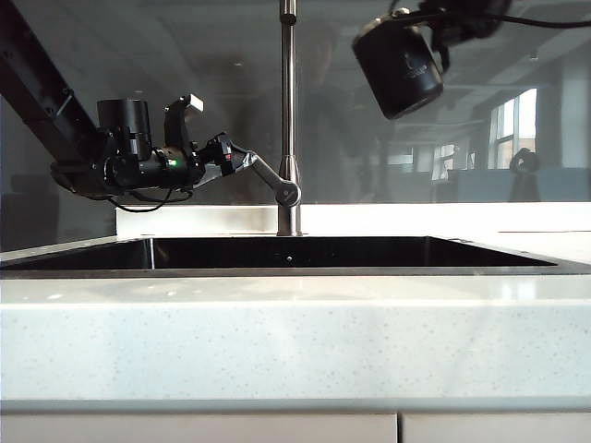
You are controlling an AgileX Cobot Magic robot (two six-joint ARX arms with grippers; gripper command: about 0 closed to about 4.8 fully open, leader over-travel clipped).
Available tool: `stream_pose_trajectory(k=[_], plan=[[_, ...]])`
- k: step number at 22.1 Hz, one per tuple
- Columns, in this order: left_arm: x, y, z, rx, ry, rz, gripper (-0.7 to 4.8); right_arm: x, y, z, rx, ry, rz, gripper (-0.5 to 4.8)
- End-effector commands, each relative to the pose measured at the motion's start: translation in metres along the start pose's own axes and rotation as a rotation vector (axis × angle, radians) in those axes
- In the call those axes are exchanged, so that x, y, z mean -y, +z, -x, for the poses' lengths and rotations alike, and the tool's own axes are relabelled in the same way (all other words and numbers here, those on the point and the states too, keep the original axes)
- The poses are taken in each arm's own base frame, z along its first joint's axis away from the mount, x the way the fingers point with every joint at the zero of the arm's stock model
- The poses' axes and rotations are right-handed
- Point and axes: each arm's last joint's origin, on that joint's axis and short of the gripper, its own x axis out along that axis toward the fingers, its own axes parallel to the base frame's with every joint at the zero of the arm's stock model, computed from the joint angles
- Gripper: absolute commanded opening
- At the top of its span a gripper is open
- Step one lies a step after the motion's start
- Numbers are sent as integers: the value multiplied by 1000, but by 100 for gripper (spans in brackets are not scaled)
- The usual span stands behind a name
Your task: Pick up the mug next to the sink, go to the faucet to get some water, pour the water into the sink, and finally put the mug back to its place.
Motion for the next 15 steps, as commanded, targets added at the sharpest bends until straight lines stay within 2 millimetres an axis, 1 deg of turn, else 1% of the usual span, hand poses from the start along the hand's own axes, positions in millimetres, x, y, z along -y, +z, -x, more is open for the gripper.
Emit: stream_pose_trajectory(k=[1,2,4,5,6,7,8,9,13,15], plan=[[0,3,0,10,3,-7,458,30,-26,0,7,29,-220,-1],[0,3,0,10,3,-7,458,40,-43,-1,-2,31,-275,-1],[0,3,0,10,3,-7,458,55,-68,0,-9,33,-382,-1],[0,3,0,10,3,-7,458,66,-88,3,-3,32,-467,-1],[0,3,0,10,3,-7,458,73,-101,5,4,22,-508,-1],[0,3,0,9,3,-7,458,82,-120,11,20,-15,-538,-1],[0,3,0,9,3,-7,458,87,-131,14,23,-34,-540,-2],[0,3,0,9,3,-7,458,93,-146,20,23,-62,-543,-1],[0,3,0,9,3,-7,458,100,-176,34,9,-110,-527,-1],[0,3,0,10,3,-7,458,100,-185,38,-1,-118,-474,-1]])
